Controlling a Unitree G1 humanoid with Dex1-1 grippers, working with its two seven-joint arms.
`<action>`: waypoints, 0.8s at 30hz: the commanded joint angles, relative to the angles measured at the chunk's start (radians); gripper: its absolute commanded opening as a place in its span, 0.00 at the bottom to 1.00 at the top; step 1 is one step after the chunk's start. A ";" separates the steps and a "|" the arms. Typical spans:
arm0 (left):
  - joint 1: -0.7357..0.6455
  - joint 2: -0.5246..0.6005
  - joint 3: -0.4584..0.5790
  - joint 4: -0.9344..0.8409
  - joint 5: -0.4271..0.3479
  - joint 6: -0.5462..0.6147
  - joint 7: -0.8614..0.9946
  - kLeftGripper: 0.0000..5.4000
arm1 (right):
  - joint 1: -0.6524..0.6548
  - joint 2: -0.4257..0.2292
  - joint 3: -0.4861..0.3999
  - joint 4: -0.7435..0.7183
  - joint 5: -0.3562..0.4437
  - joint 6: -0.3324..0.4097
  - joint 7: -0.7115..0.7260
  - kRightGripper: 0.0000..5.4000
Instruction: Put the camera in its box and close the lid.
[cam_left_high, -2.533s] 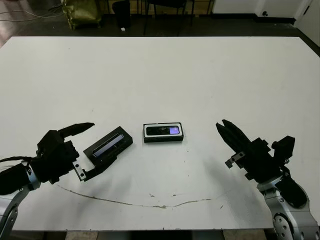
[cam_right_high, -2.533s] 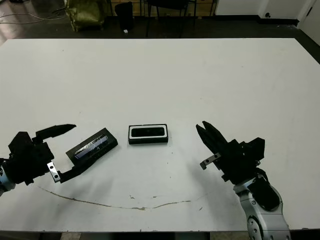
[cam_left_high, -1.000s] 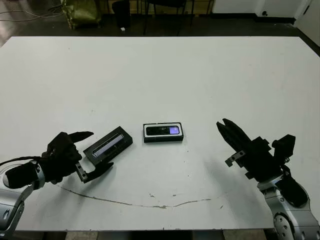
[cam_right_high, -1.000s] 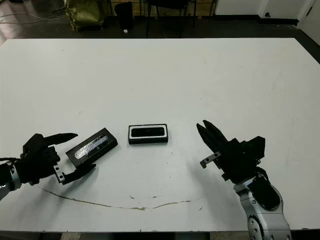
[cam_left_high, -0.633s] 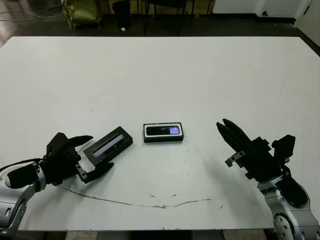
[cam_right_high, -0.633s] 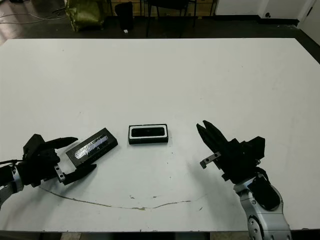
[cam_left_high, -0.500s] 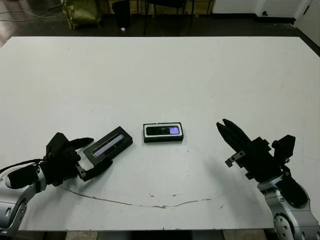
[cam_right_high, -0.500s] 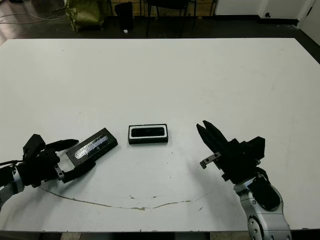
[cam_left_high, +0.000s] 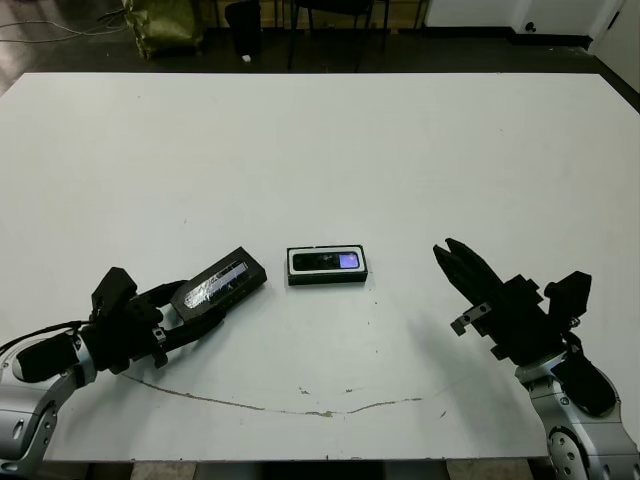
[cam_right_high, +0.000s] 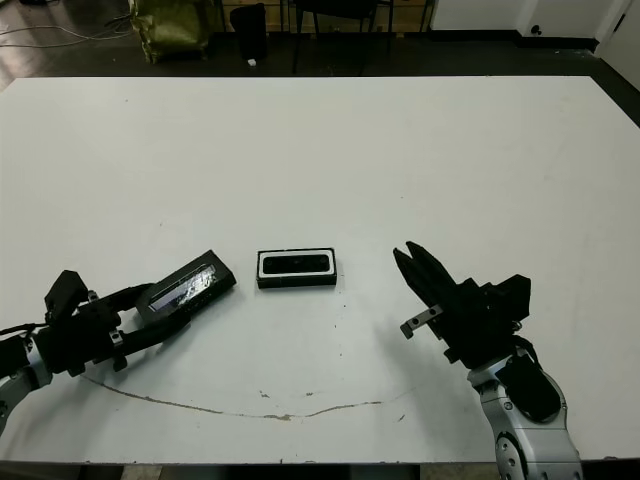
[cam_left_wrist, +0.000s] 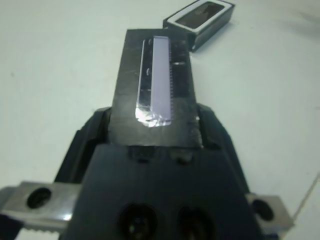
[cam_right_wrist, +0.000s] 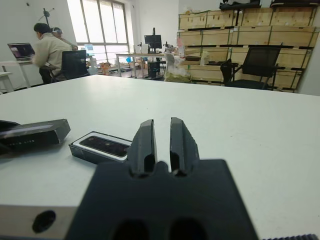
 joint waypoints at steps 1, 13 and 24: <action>-0.039 0.048 0.042 -0.042 -0.025 0.049 -0.006 0.44 | 0.011 -0.003 -0.001 0.018 0.006 0.013 0.001 0.00; -0.389 0.115 0.058 0.106 -0.049 0.111 -0.078 0.44 | 0.020 -0.012 0.007 -0.015 -0.002 0.051 -0.022 0.00; -0.749 0.030 -0.178 0.527 0.145 -0.039 -0.277 0.44 | 0.028 -0.010 0.011 -0.030 -0.010 0.062 -0.038 0.00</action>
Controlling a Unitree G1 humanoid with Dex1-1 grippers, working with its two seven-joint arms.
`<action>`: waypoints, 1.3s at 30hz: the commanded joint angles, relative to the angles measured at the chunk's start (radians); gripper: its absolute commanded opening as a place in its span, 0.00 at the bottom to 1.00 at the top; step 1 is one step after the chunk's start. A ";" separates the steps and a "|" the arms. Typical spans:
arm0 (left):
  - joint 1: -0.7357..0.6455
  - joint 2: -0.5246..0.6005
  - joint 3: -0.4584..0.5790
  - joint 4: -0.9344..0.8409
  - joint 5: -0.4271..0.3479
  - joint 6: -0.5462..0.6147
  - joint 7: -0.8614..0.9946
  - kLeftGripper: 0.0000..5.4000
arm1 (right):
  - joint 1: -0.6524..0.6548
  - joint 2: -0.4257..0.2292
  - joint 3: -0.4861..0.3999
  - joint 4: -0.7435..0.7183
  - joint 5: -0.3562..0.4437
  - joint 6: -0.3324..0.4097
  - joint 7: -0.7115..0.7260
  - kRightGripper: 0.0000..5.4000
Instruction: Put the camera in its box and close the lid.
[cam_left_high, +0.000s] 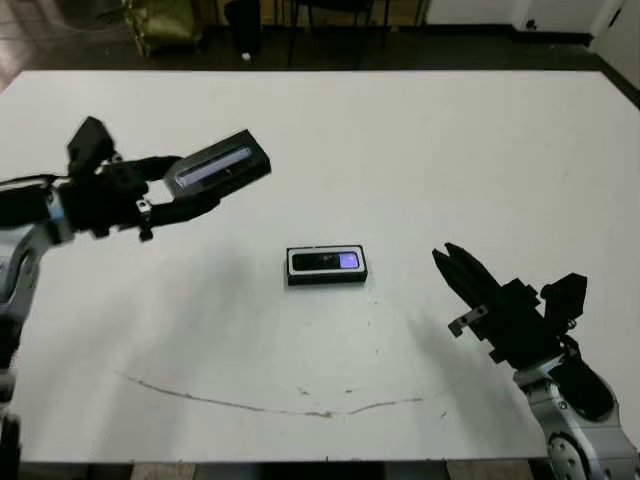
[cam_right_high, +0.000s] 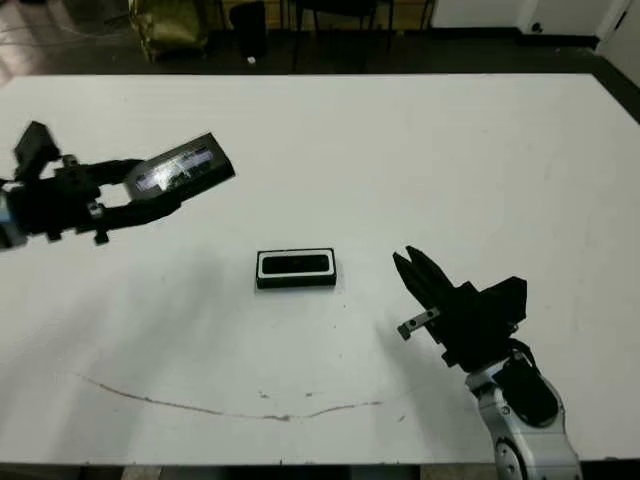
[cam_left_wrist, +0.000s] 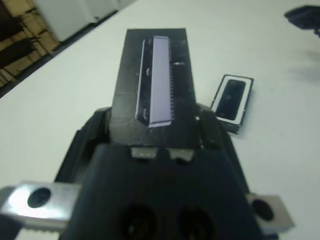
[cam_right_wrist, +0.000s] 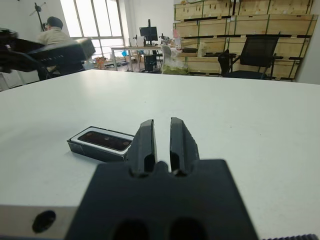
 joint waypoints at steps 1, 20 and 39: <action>-0.057 -0.043 -0.065 0.089 0.058 -0.026 -0.040 0.44 | 0.009 -0.009 0.000 0.010 -0.006 0.009 0.000 0.00; -0.173 -0.170 -0.201 0.294 0.191 -0.106 -0.207 0.44 | 0.013 -0.019 -0.005 -0.032 -0.003 0.077 -0.023 0.00; -0.123 -0.211 -0.176 0.331 0.160 -0.104 -0.263 0.44 | 0.011 -0.021 -0.010 -0.019 -0.005 0.063 -0.005 0.00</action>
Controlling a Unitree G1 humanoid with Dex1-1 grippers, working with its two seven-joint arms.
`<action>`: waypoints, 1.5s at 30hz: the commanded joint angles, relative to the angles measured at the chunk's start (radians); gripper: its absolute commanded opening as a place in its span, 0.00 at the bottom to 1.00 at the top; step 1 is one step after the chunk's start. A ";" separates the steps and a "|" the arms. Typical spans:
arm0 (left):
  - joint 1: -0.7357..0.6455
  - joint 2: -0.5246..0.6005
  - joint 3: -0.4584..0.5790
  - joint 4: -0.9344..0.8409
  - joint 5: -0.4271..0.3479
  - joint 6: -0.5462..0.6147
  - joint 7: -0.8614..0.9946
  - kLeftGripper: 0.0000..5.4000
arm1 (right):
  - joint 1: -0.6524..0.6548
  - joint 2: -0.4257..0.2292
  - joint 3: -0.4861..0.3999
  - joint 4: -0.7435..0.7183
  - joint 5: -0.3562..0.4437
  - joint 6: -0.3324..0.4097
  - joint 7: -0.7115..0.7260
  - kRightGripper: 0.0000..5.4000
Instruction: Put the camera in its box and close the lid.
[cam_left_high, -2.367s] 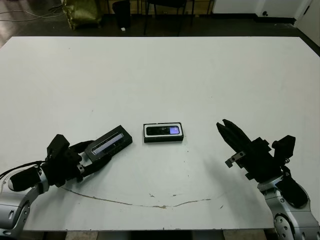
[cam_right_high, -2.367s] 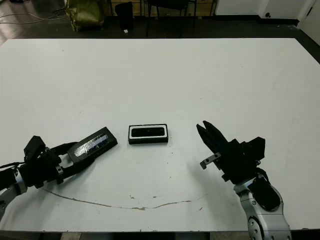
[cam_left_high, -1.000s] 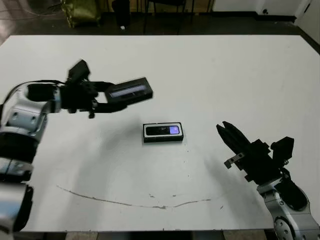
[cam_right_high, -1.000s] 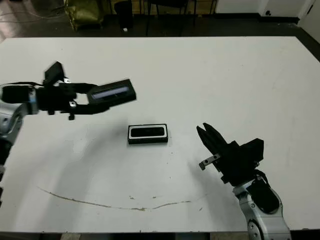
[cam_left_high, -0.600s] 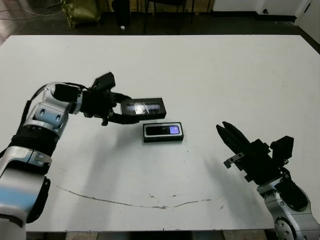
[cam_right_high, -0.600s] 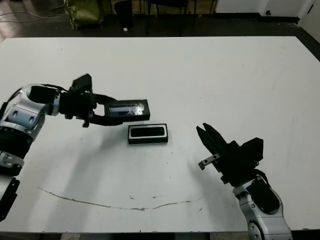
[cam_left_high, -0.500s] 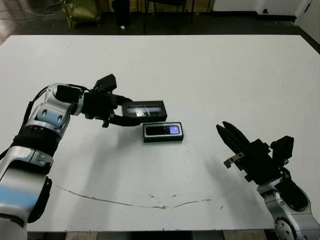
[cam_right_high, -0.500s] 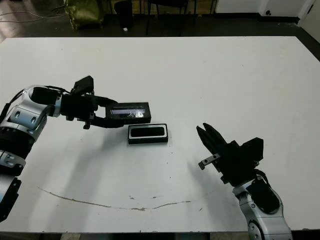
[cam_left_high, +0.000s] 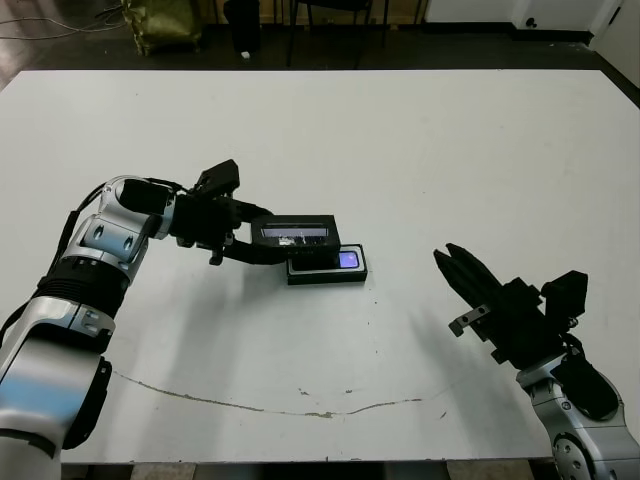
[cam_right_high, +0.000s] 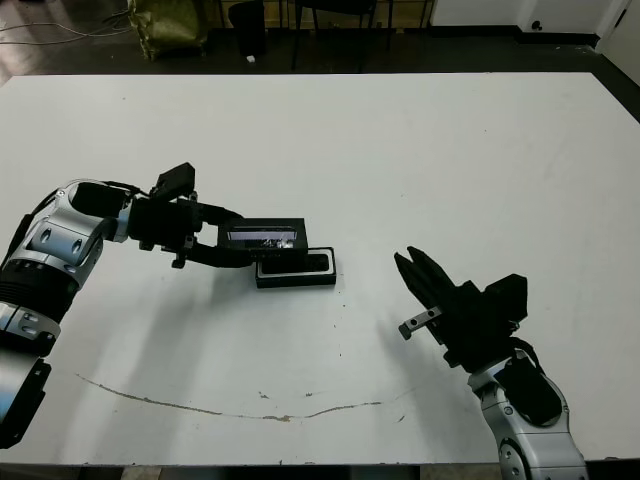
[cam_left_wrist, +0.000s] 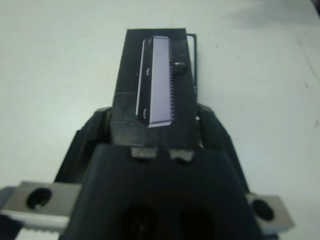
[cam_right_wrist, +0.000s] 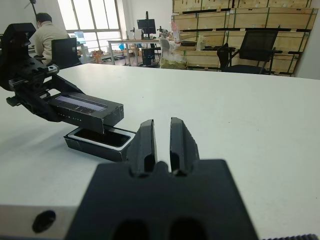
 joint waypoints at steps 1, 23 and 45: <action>0.031 -0.014 0.005 0.023 0.000 -0.002 -0.003 0.44 | 0.007 -0.011 -0.003 0.015 0.003 0.005 0.008 0.00; 0.098 -0.087 -0.021 0.082 0.047 -0.122 0.052 0.44 | 0.007 -0.006 -0.014 0.043 0.037 -0.015 0.044 0.00; 0.109 -0.135 -0.037 0.147 0.058 -0.152 0.069 0.44 | 0.006 -0.013 -0.010 0.060 0.031 -0.041 0.053 0.00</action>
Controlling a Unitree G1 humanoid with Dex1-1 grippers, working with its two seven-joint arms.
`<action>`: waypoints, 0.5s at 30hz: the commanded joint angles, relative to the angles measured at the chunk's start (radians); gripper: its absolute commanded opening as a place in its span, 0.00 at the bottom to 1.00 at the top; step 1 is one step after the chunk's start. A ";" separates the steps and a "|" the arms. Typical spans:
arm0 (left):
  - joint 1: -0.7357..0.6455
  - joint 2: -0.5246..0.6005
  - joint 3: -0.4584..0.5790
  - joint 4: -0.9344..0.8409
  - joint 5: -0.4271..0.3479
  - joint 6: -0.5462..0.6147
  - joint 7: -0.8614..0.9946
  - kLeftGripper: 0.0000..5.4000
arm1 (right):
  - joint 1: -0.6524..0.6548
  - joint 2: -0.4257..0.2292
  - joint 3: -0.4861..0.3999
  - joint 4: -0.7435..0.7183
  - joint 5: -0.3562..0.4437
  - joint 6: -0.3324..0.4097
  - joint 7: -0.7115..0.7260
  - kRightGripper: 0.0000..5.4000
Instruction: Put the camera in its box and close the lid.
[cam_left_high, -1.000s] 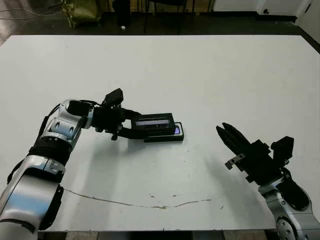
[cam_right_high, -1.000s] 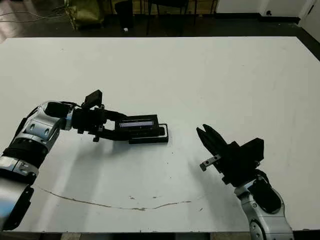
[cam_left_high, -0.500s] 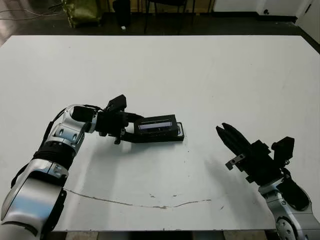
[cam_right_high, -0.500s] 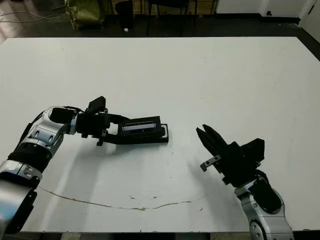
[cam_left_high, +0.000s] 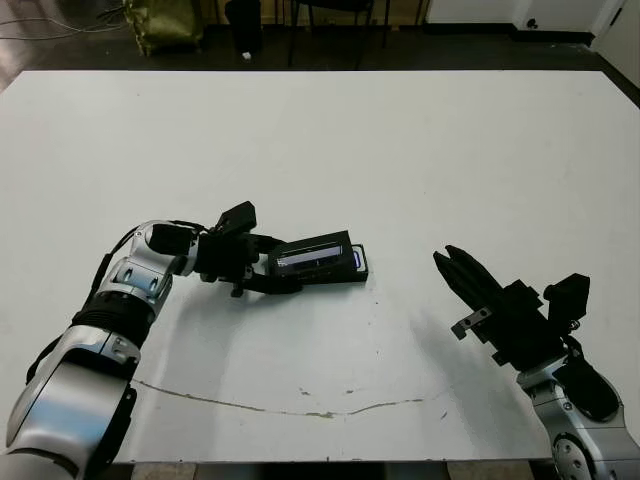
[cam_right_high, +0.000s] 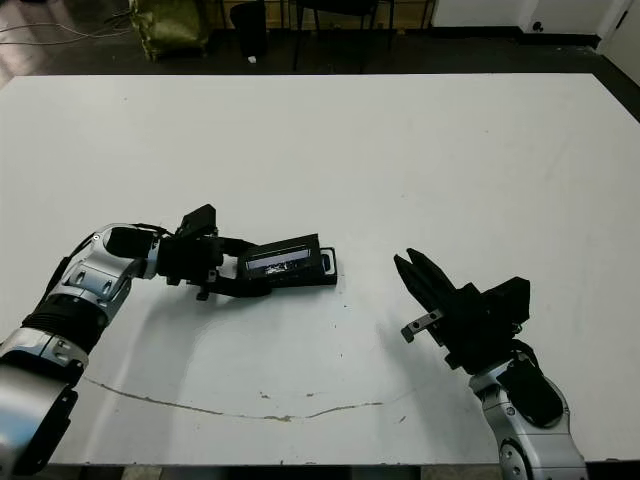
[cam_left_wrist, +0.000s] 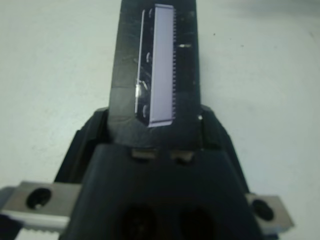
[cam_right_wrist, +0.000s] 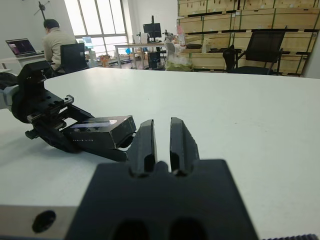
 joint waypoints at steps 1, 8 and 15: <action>0.011 -0.028 -0.021 0.054 0.025 0.010 -0.016 0.44 | 0.006 -0.014 -0.006 0.021 0.000 -0.004 0.013 0.00; -0.041 -0.071 -0.029 0.139 0.046 0.012 -0.002 0.44 | 0.012 -0.010 -0.008 0.020 -0.004 -0.007 0.011 0.00; -0.089 -0.106 -0.039 0.189 0.069 0.010 -0.013 0.44 | 0.007 -0.012 -0.005 0.037 -0.007 -0.029 0.023 0.00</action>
